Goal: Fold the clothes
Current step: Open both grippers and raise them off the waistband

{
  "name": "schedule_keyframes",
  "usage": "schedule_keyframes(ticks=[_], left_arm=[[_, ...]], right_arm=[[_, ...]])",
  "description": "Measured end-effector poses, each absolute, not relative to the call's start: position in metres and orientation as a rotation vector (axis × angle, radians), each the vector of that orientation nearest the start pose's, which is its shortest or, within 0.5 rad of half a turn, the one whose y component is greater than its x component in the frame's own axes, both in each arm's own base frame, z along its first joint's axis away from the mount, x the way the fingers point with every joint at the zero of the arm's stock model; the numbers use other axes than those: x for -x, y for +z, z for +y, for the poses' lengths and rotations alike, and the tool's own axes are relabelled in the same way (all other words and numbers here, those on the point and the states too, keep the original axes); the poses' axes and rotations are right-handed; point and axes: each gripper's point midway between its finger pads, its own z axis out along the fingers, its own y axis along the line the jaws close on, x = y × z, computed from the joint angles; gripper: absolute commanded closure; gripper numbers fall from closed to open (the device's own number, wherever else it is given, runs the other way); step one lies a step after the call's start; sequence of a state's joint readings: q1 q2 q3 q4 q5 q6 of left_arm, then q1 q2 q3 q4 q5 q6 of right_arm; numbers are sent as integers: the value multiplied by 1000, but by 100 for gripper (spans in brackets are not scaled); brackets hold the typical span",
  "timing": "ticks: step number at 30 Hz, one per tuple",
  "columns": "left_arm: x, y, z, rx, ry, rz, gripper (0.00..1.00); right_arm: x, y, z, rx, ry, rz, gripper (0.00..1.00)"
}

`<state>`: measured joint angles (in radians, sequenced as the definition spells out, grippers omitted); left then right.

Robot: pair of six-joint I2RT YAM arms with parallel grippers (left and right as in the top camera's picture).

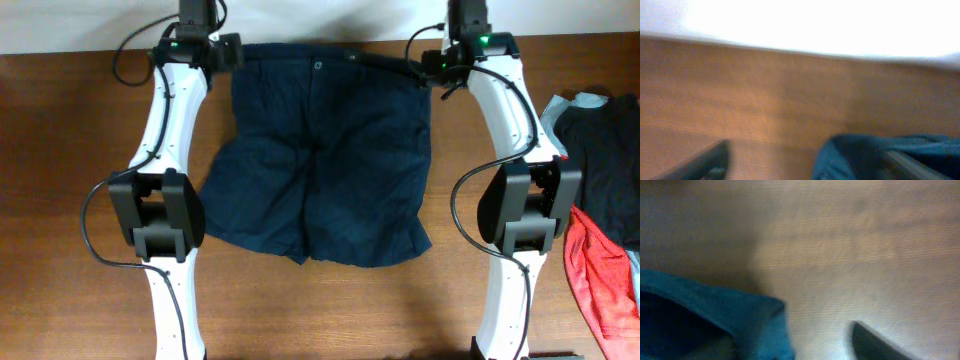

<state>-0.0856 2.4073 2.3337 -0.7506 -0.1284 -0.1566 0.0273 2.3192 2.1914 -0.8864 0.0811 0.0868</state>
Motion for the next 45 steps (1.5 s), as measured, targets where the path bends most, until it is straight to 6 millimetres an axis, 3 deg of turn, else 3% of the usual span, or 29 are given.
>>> schedule_keyframes(ticks=[3,8,12,18,21,36,41,45], left_arm=[[-633,163,-26,110,71,2362,1],[-626,183,-26,74,87,2369,1],[-623,209,-27,60,87,2326,1],[-618,263,-17,82,88,2222,1],[-615,278,-13,91,88,2196,1],[-604,269,-10,91,97,2256,1],[-602,267,-11,86,90,2266,1],[-602,265,-18,66,47,2276,1]], right_arm=[[-580,131,-4,-85,-86,2578,14],[-561,140,-4,-61,-98,2648,9],[-559,176,-4,-55,-95,2592,0],[-563,251,-4,-7,-102,2409,1],[-560,269,-3,33,-109,2372,1],[-568,276,4,109,-92,2327,1],[-573,263,3,112,-93,2347,1],[-583,239,2,114,-94,2376,1]])
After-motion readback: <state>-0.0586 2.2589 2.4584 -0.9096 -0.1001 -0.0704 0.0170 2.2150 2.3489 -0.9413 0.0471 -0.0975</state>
